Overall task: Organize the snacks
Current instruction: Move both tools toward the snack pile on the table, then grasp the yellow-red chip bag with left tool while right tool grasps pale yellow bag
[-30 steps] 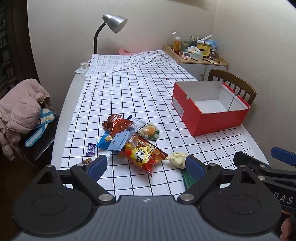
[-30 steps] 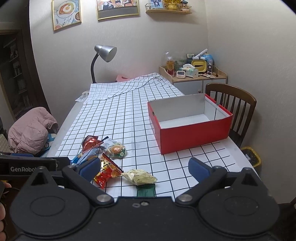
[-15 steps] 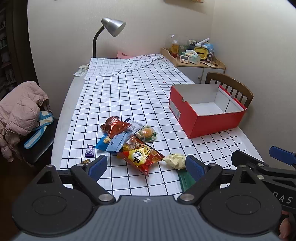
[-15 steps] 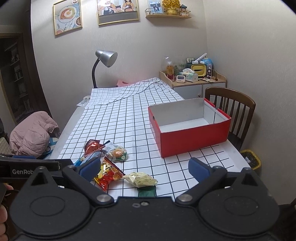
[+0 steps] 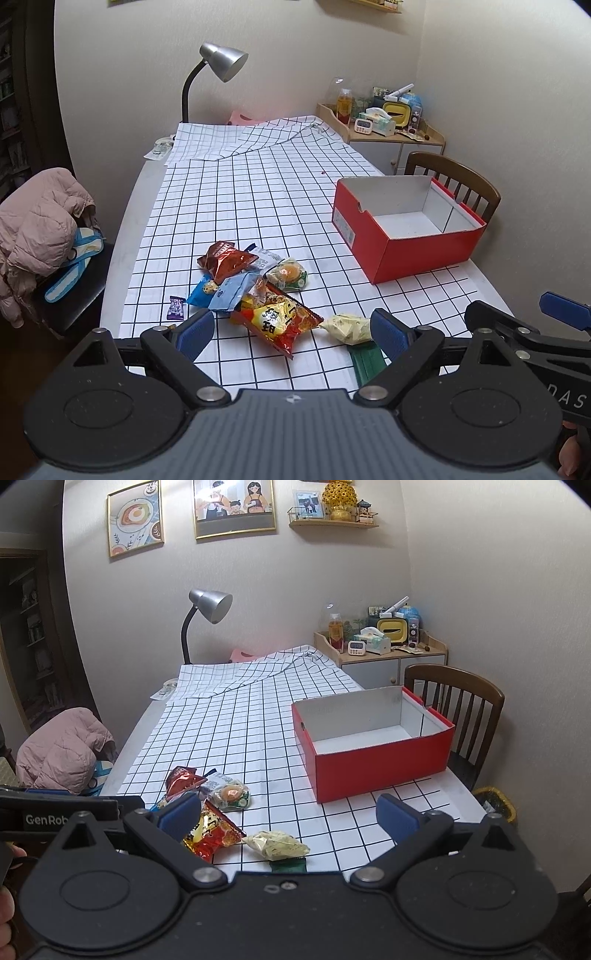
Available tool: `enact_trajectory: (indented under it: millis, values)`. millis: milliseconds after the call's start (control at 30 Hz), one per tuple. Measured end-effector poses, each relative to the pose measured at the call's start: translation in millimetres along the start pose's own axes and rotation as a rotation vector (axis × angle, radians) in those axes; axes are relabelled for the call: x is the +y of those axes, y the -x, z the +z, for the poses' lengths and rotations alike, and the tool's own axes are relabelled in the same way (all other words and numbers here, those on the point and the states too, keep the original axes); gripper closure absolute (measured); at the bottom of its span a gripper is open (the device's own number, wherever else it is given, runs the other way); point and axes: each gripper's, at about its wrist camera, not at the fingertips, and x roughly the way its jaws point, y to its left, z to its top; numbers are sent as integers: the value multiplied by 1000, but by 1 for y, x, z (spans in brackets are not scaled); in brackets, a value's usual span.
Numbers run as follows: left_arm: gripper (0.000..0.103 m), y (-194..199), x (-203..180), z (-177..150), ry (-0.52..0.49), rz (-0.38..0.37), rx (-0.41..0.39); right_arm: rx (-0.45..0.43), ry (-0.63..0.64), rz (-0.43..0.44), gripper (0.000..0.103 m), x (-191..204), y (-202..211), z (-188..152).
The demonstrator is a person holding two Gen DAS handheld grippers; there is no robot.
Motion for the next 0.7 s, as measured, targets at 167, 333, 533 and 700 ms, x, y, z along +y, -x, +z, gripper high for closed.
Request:
enact_trajectory:
  millis: [167, 333, 533, 700]
  values:
    - [11, -1, 1, 0, -6, -9, -3, -2, 1, -6, 2, 2, 1, 0]
    - [11, -2, 3, 0, -7, -18, -1, 0, 2, -14, 2, 4, 1, 0]
    - [11, -8, 3, 0, -9, -32, 11, 11, -1, -28, 2, 4, -1, 0]
    - [11, -16, 5, -1, -6, -38, 30, 38, 6, -22, 2, 4, -9, -2]
